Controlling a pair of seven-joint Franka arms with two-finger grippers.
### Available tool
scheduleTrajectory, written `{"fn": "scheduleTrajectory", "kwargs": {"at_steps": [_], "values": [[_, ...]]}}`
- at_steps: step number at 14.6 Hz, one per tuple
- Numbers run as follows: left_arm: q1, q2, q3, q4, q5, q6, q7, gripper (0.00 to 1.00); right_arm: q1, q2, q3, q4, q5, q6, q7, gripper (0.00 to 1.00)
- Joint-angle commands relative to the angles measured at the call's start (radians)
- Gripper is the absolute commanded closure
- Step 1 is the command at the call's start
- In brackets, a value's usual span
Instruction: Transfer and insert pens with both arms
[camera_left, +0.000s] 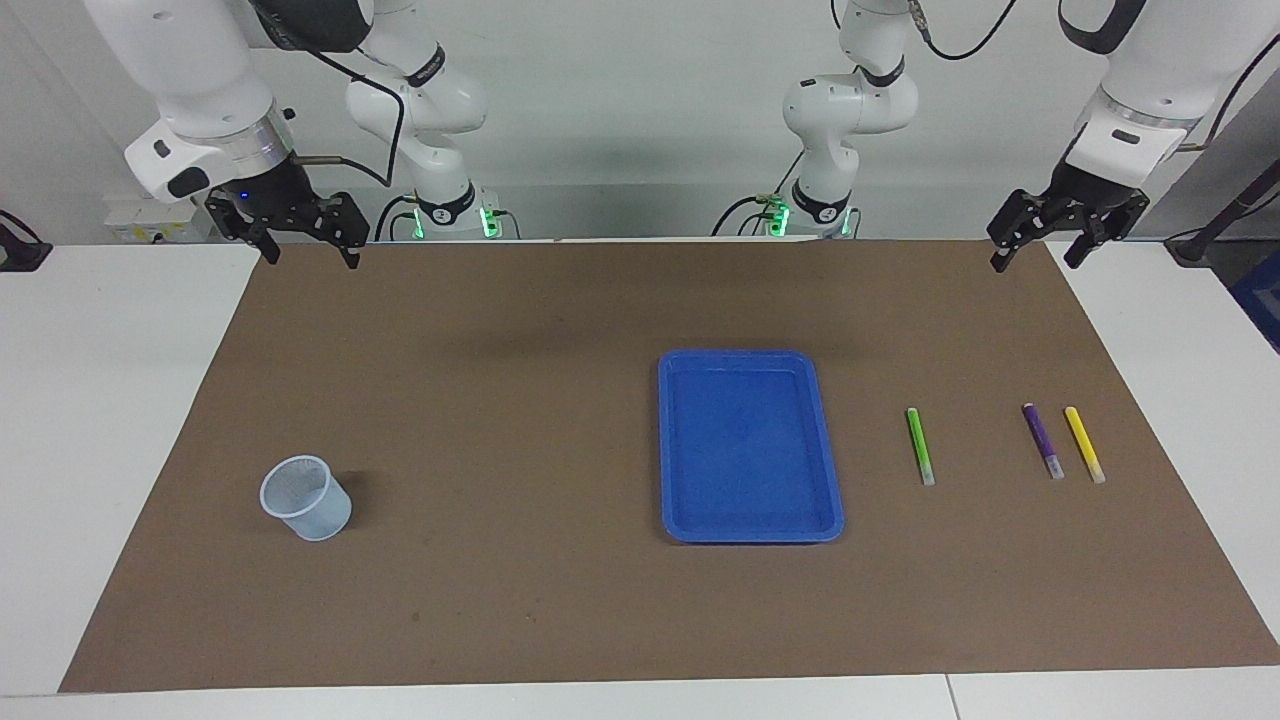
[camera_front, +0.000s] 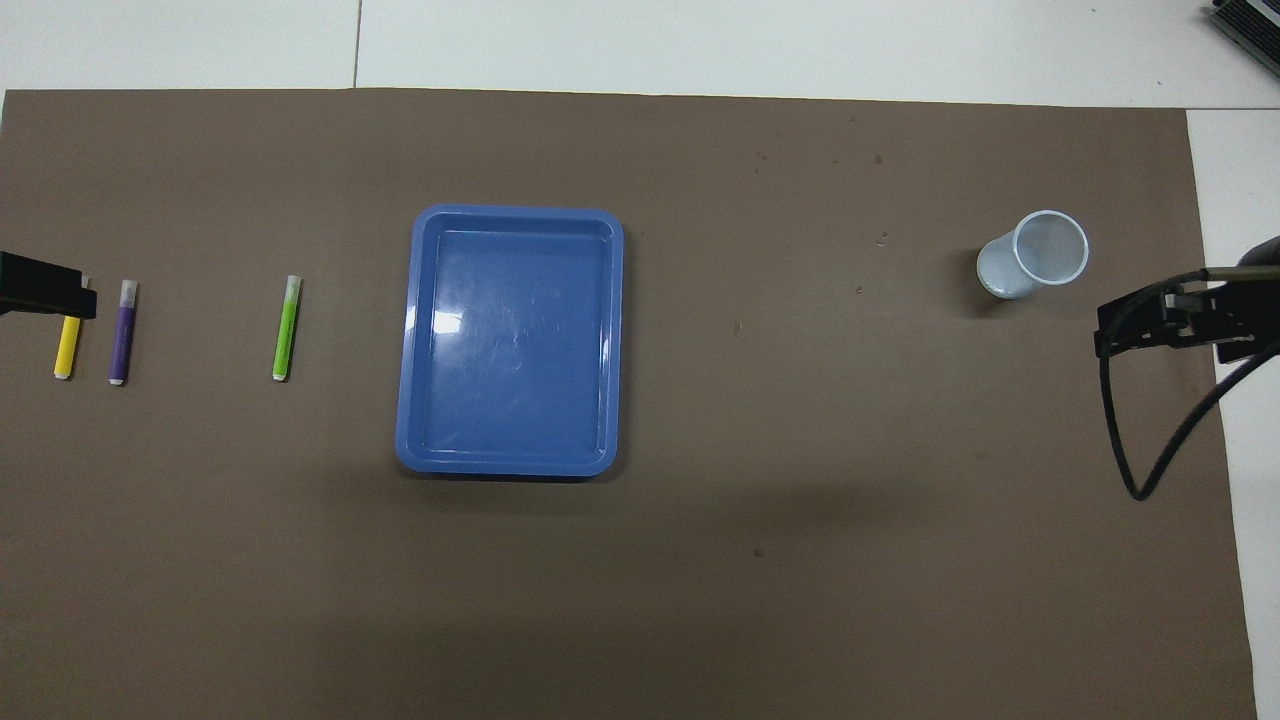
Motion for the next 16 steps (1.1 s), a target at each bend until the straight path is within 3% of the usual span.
{"fn": "scheduleTrajectory", "kwargs": {"at_steps": [1, 16], "values": [[0.011, -0.001, -0.002, 0.013, -0.018, -0.019, 0.023, 0.0, -0.005, -0.004, 0.003, -0.004, 0.001, -0.015, -0.003, 0.0], [-0.001, 0.008, -0.002, -0.034, -0.018, 0.098, 0.022, 0.0, -0.007, -0.004, 0.005, -0.004, 0.001, -0.01, -0.003, 0.0]]}}
